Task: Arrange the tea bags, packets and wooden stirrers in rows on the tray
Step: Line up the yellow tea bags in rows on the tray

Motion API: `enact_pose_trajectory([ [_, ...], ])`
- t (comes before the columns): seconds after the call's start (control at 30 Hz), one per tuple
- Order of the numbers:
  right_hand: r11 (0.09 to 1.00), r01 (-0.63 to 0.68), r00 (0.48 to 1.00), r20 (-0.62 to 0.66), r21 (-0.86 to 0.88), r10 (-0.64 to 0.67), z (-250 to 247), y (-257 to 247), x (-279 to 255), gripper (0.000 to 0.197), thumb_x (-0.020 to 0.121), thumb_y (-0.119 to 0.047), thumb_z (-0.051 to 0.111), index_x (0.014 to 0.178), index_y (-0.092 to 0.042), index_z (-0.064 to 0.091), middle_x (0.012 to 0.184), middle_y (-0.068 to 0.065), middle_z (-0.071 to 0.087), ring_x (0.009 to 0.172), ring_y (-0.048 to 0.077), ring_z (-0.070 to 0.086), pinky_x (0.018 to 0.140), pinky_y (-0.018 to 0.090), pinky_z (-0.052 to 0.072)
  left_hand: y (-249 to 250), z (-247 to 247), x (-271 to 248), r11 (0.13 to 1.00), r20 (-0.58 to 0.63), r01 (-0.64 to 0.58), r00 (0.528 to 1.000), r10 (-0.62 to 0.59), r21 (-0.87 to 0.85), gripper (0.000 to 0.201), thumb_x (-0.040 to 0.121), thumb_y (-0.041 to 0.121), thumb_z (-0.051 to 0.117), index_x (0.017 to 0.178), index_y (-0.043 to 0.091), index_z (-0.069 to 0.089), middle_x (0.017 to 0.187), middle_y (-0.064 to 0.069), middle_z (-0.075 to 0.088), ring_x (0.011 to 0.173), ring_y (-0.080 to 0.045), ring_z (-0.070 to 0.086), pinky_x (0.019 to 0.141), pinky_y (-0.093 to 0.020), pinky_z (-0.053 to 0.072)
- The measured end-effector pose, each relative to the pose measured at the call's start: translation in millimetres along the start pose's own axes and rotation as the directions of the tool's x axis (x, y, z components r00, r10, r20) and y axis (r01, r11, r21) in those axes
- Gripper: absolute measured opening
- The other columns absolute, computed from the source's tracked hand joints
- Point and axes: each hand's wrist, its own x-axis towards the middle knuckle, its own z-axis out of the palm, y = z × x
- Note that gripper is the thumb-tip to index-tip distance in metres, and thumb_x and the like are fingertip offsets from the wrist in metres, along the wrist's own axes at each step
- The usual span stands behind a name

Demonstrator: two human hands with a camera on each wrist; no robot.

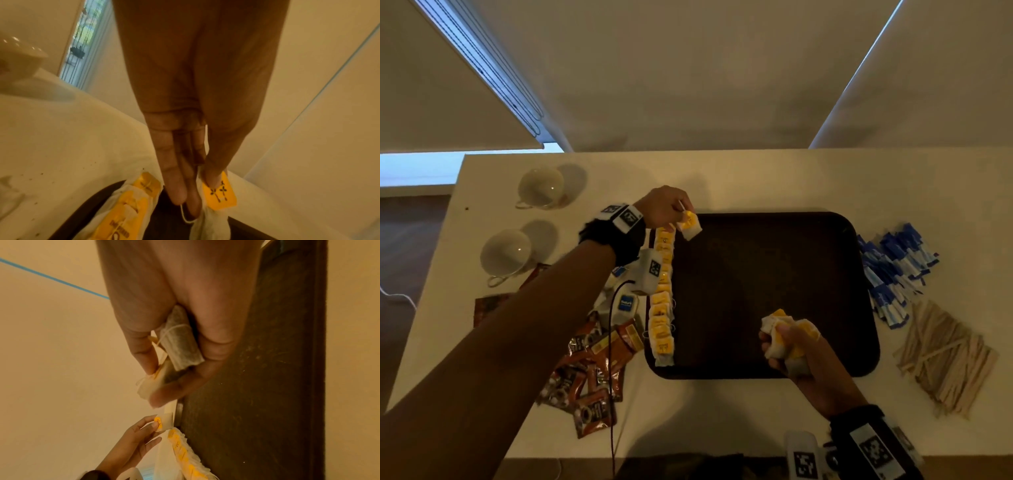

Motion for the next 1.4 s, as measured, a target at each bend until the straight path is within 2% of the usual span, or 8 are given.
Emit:
enact_pose_trajectory([
  [0.2, 1.0, 0.002, 0.998, -0.064, -0.011, -0.002, 2, 15, -10, 0.023, 0.068, -0.023, 0.068, 0.079, -0.004, 0.063, 0.083, 0.008, 0.065, 0.074, 0.018, 0.06, 0.06, 0.026, 0.051, -1, 0, 28, 0.975, 0.115, -0.063, 0.993, 0.039, 0.213, 0.023, 0.086, 0.004, 0.062, 0.109, 0.0, 0.064, 0.107, -0.015, 0.064, 0.088, -0.023, 0.06, 0.048, -0.005, 0.04],
  [0.37, 0.999, 0.047, 0.999, 0.001, -0.027, -0.047, 1, 21, -9, 0.067, 0.059, -0.046, 0.076, 0.079, 0.014, 0.052, 0.085, 0.008, 0.06, 0.072, 0.019, 0.052, 0.06, 0.026, 0.045, -4, -1, 46, 0.941, 0.15, -0.063, 0.989, 0.013, 0.332, 0.024, 0.086, 0.007, 0.063, 0.109, 0.002, 0.065, 0.112, -0.014, 0.062, 0.093, -0.022, 0.055, 0.061, -0.016, 0.039],
  [0.53, 1.0, -0.022, 0.999, -0.032, 0.02, 0.022, 1, 14, 3, 0.026, 0.08, -0.024, 0.065, 0.083, 0.001, 0.063, 0.082, 0.01, 0.065, 0.072, 0.018, 0.06, 0.059, 0.025, 0.051, -14, -4, 53, 0.898, 0.096, -0.075, 0.995, 0.037, 0.434, 0.018, 0.083, 0.008, 0.067, 0.1, 0.005, 0.069, 0.106, -0.015, 0.065, 0.099, -0.029, 0.06, 0.075, -0.026, 0.04],
  [0.63, 0.999, -0.043, 0.999, -0.018, -0.017, 0.043, 4, 5, 15, 0.031, 0.083, -0.022, 0.053, 0.103, -0.002, 0.064, 0.086, 0.011, 0.065, 0.076, 0.02, 0.062, 0.063, 0.028, 0.051, -15, -2, 56, 0.9, 0.068, -0.083, 0.996, 0.06, 0.428, 0.015, 0.083, 0.007, 0.067, 0.098, 0.007, 0.069, 0.102, -0.013, 0.064, 0.095, -0.026, 0.059, 0.077, -0.028, 0.043],
  [0.97, 0.992, -0.055, 0.998, 0.023, -0.112, 0.058, 20, -13, 38, 0.022, 0.092, -0.019, 0.051, 0.105, -0.007, 0.063, 0.087, 0.008, 0.068, 0.077, 0.017, 0.064, 0.065, 0.027, 0.053, -14, -4, 57, 0.892, 0.109, -0.183, 0.982, 0.151, 0.414, 0.011, 0.081, 0.003, 0.067, 0.092, 0.005, 0.068, 0.081, -0.005, 0.057, 0.078, -0.017, 0.052, 0.076, -0.034, 0.044],
  [1.07, 0.992, -0.069, 0.997, 0.021, -0.108, 0.072, 20, -13, 40, 0.02, 0.092, -0.018, 0.051, 0.105, -0.008, 0.063, 0.087, 0.006, 0.069, 0.076, 0.015, 0.065, 0.064, 0.026, 0.054, -14, -3, 57, 0.875, 0.124, -0.192, 0.981, 0.152, 0.444, 0.012, 0.082, 0.004, 0.067, 0.093, 0.007, 0.068, 0.09, -0.009, 0.063, 0.083, -0.02, 0.056, 0.077, -0.034, 0.046],
  [1.27, 0.993, -0.074, 0.997, 0.022, -0.088, 0.076, 17, -13, 39, 0.023, 0.093, -0.018, 0.051, 0.108, -0.006, 0.063, 0.09, 0.007, 0.069, 0.078, 0.015, 0.066, 0.064, 0.026, 0.054, -16, -2, 52, 0.895, 0.004, -0.097, 0.994, 0.106, 0.436, 0.023, 0.081, 0.01, 0.068, 0.104, 0.013, 0.062, 0.104, -0.007, 0.056, 0.097, -0.021, 0.056, 0.084, -0.036, 0.048],
  [1.4, 0.994, -0.067, 0.997, 0.024, -0.085, 0.07, 22, -17, 42, 0.02, 0.093, -0.018, 0.053, 0.107, -0.005, 0.061, 0.092, 0.008, 0.069, 0.077, 0.015, 0.067, 0.064, 0.026, 0.055, 7, 7, 14, 0.946, -0.262, -0.216, 0.924, 0.278, 0.242, 0.019, 0.083, 0.015, 0.067, 0.101, 0.013, 0.063, 0.097, 0.001, 0.056, 0.085, -0.009, 0.054, 0.076, -0.023, 0.043],
])
